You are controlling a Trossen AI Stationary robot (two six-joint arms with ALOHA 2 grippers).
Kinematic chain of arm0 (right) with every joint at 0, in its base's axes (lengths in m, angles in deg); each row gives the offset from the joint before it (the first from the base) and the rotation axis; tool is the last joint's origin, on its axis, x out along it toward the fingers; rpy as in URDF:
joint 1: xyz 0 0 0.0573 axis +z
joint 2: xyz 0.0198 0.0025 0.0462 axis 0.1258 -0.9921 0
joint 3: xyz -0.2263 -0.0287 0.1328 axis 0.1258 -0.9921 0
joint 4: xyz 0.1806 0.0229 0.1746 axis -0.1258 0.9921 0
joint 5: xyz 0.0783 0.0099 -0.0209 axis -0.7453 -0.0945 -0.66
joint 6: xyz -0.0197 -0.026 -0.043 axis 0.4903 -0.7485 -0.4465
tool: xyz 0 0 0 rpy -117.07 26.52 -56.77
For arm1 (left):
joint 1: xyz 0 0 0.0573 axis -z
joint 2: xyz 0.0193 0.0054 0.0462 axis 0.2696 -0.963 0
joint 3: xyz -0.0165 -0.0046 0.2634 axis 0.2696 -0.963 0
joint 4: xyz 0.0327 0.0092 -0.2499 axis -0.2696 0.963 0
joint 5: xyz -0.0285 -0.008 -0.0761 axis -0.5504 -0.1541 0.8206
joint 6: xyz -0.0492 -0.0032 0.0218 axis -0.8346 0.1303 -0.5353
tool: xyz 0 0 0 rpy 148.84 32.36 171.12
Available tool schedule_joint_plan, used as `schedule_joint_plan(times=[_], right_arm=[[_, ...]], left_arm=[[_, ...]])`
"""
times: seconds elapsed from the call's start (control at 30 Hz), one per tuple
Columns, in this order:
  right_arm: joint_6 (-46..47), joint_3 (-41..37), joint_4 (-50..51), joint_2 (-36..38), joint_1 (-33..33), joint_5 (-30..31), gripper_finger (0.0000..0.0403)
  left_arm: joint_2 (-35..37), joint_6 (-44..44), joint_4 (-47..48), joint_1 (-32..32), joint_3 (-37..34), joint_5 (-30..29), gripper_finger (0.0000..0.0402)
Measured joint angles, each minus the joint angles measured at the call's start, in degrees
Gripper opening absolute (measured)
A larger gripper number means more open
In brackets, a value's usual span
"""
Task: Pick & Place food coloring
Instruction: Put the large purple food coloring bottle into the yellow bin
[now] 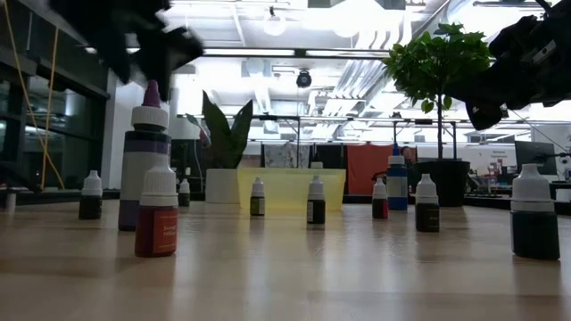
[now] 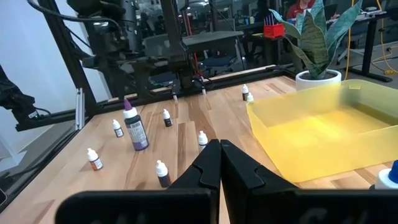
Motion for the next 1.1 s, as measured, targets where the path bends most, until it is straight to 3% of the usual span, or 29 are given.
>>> schedule_joint_plan(times=[0.1, 0.67, 1.1], right_arm=[[0.01, 0.00, 0.00, -0.31, 0.02, 0.00, 0.0000], [0.01, 0.00, 0.02, -1.41, 0.00, 0.00, 0.0000], [0.01, -0.01, 0.00, -2.12, 0.00, 0.00, 0.0000]], left_arm=[[0.34, 0.08, -5.20, 0.36, -1.84, 1.20, 0.0197], [-3.26, 0.10, -10.73, 0.31, -2.94, 1.22, 0.0197], [-4.51, -0.27, -10.12, 0.31, -3.12, 1.61, 0.0197]])
